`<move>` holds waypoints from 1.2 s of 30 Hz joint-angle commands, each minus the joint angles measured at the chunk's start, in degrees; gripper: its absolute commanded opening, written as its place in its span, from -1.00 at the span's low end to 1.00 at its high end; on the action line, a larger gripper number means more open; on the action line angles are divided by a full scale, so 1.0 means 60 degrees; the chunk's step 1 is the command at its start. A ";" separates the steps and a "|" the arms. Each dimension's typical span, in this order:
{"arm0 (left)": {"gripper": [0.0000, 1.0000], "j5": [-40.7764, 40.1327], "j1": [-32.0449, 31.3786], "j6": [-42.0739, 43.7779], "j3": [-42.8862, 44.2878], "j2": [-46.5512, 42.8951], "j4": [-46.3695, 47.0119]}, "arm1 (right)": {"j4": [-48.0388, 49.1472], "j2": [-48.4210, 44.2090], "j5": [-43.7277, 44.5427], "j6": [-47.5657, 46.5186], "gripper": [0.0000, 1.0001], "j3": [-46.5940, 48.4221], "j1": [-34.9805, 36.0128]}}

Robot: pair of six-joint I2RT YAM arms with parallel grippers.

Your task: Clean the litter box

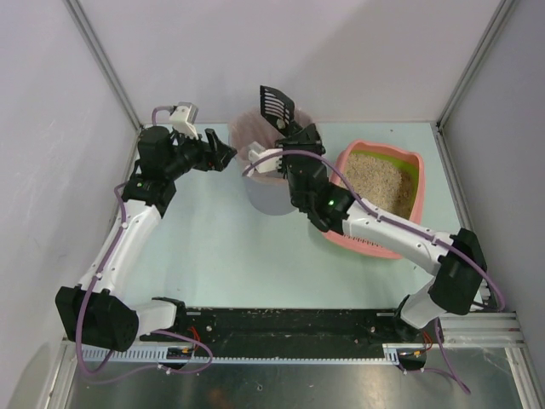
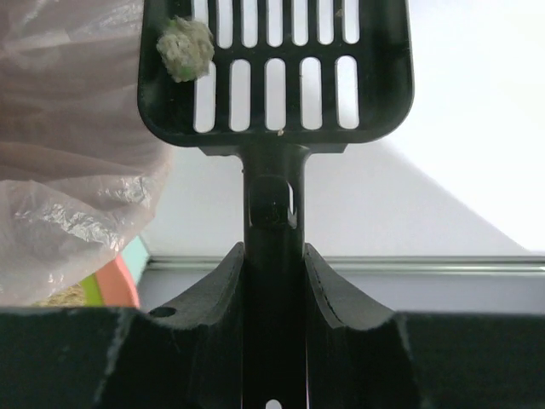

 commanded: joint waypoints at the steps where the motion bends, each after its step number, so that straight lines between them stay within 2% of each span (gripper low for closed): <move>1: 0.59 0.0275 0.0074 -0.0167 0.0123 -0.0127 0.0172 | 0.3586 0.0383 0.1174 -0.4218 -0.95 -0.1110 0.0291; 2: 0.59 0.0290 0.0074 -0.0182 0.0108 -0.0127 0.0187 | 0.4215 0.0543 0.1262 -0.4599 -0.97 -0.1187 0.0291; 8: 0.59 0.0304 0.0074 -0.0182 0.0123 -0.0142 0.0187 | 0.4249 0.0721 0.1161 -0.5144 -0.96 -0.1319 0.0335; 14: 0.59 0.0304 0.0074 -0.0167 0.0137 -0.0156 0.0187 | 0.5713 0.0546 0.0824 -0.6316 -0.96 -0.1334 0.0277; 16: 0.59 0.0304 0.0074 -0.0167 0.0123 -0.0171 0.0187 | 0.5788 0.0385 0.0794 -0.6186 -0.97 -0.1334 0.0306; 19: 0.60 0.0304 0.0074 -0.0167 0.0123 -0.0185 0.0172 | 0.4784 0.0107 0.1319 -0.5047 -0.94 -0.1334 0.0335; 20: 0.60 0.0333 0.0074 -0.0153 0.0137 -0.0185 0.0187 | 0.4415 0.0019 0.1423 -0.4100 -0.94 -0.1334 0.0350; 24: 0.61 0.0407 0.0074 -0.0197 0.0137 -0.0156 0.0187 | 0.3109 -0.0509 0.1322 -0.2265 -0.91 -0.1509 0.0291; 29: 0.61 0.0422 0.0074 -0.0211 0.0137 -0.0156 0.0187 | 0.1602 -0.0335 0.1717 -0.1061 -0.93 -0.1831 0.0613; 31: 0.61 0.0421 0.0074 -0.0197 0.0123 -0.0185 0.0187 | 0.0449 -0.0305 0.1528 0.0197 -0.98 -0.1832 0.0614; 36: 0.62 0.0465 0.0074 -0.0240 0.0123 -0.0127 0.0202 | -0.0596 -0.1006 0.0651 0.2597 -0.99 -0.1817 0.0584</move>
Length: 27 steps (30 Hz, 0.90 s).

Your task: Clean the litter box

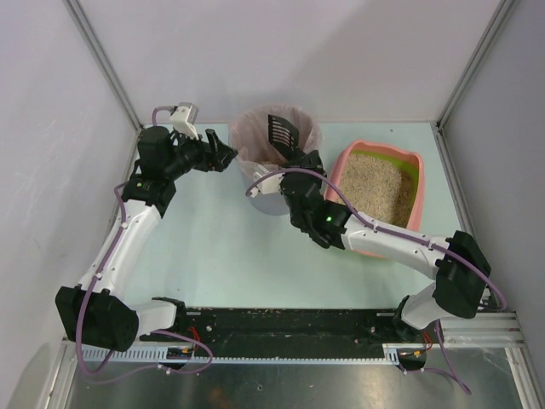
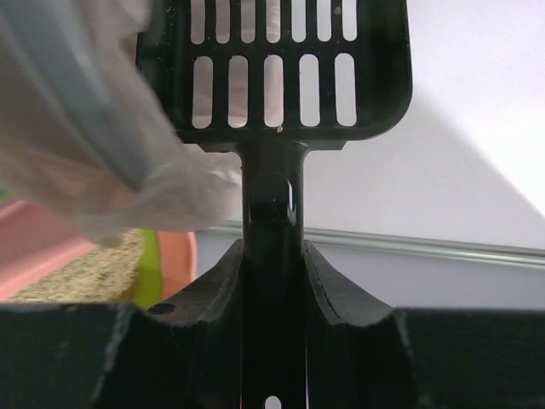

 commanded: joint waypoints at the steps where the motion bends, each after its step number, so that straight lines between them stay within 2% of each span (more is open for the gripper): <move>1: 0.63 0.0258 0.0067 -0.0186 0.0123 -0.0083 0.0220 | -0.1283 -0.0854 -0.0768 0.2839 -0.99 0.0099 0.0012; 6: 0.63 0.0243 0.0067 -0.0171 0.0123 -0.0112 0.0205 | -0.2322 -0.1922 -0.2451 0.4846 -0.98 0.0143 -0.0163; 12: 0.64 0.0170 0.0052 -0.0142 0.0093 -0.0083 0.0220 | -0.2587 -0.2408 -0.3712 0.7131 -0.98 0.0157 -0.0587; 22: 0.63 0.0170 0.0008 -0.0157 0.0093 -0.0141 0.0205 | -0.3450 -0.2979 -0.4359 0.9959 -1.00 0.0318 -0.1144; 24: 0.63 0.0112 -0.0021 -0.0084 0.0079 -0.0156 0.0205 | -0.4487 -0.3111 -0.4024 1.0762 -1.00 0.0756 -0.1174; 26: 0.63 -0.0020 -0.0094 0.0019 0.0050 -0.0171 0.0205 | -0.5745 -0.3111 -0.3876 1.2387 -1.00 0.1442 -0.1160; 27: 0.62 -0.0093 -0.0095 0.0048 0.0035 -0.0156 0.0205 | -0.6941 -0.3227 -0.3832 1.2915 -1.00 0.1577 -0.1145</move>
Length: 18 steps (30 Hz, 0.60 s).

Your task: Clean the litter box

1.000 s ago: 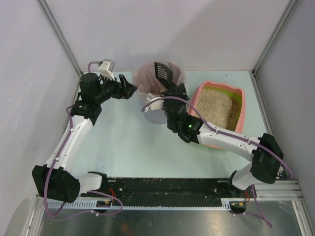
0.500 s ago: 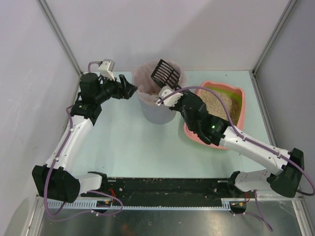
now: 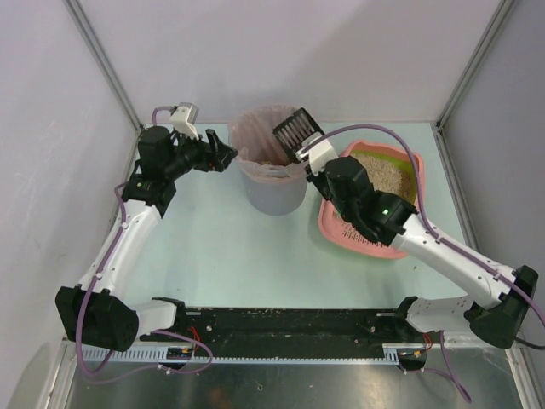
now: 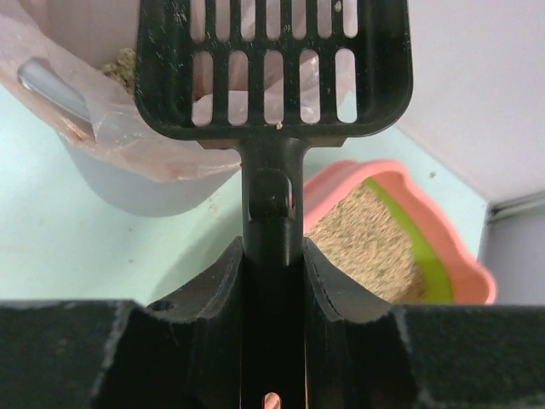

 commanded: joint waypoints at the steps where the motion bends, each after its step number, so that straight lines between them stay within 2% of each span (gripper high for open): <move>1: 0.62 -0.0126 -0.0069 0.0045 0.0035 -0.0156 0.0205 | -0.3041 -0.0696 0.0197 0.3892 -1.00 0.1294 -0.0045; 2: 0.62 -0.0156 -0.0084 0.0074 0.0020 -0.0142 0.0205 | -0.3932 -0.0828 0.0037 0.4337 -1.00 0.1338 -0.0074; 6: 0.61 -0.0375 -0.0186 0.0147 -0.0009 -0.0200 0.0205 | -0.5724 -0.1939 -0.0476 0.6082 -1.00 0.1426 -0.0468; 9: 0.61 -0.0522 -0.0420 0.0264 0.0005 -0.0360 0.0220 | -0.6995 -0.2337 -0.1162 0.6875 -1.00 0.1747 -0.1286; 13: 0.64 -0.1282 -0.1459 0.0908 -0.0023 -0.0698 0.0162 | -0.8610 -0.2179 -0.2013 0.6965 -1.00 0.2188 -0.2576; 18: 0.69 -0.0859 -0.1695 0.0836 -0.0360 -0.1064 0.0059 | -0.9931 -0.1445 -0.3215 0.6117 -1.00 0.2189 -0.4288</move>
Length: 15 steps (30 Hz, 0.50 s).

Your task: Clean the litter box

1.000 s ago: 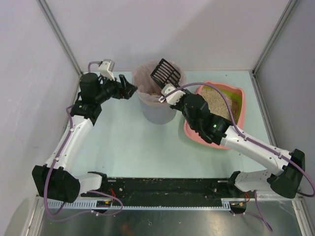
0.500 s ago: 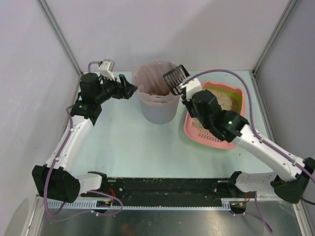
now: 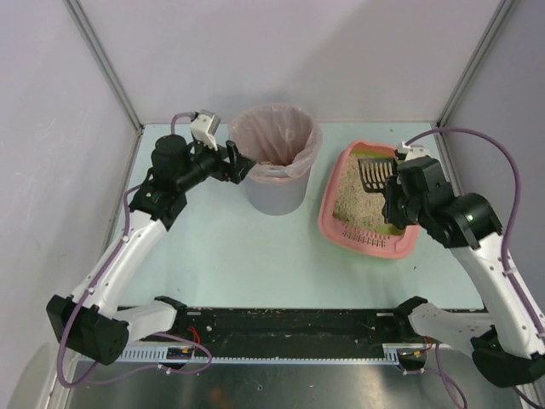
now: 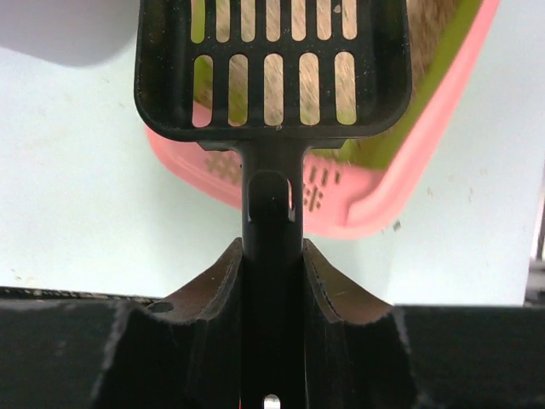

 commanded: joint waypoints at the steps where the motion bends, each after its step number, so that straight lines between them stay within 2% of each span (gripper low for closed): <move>1: 0.70 0.0117 -0.0056 0.0282 -0.0386 -0.0688 0.0037 | -0.1582 0.0737 -0.1252 -0.0297 -1.00 0.0083 -0.1366; 5: 0.73 0.0103 -0.0056 0.0326 -0.0533 -0.0924 0.0007 | -0.1130 0.1380 -0.2847 -0.0781 -1.00 0.0097 -0.2861; 8: 0.73 0.0336 -0.0056 0.0210 -0.0548 -0.0939 0.0022 | -0.1258 0.1995 -0.3230 -0.0751 -1.00 0.0228 -0.3755; 15: 0.73 0.0835 -0.0027 0.0033 -0.0607 -0.0749 -0.0007 | -0.1378 0.3637 -0.3611 -0.0766 -1.00 0.0434 -0.4021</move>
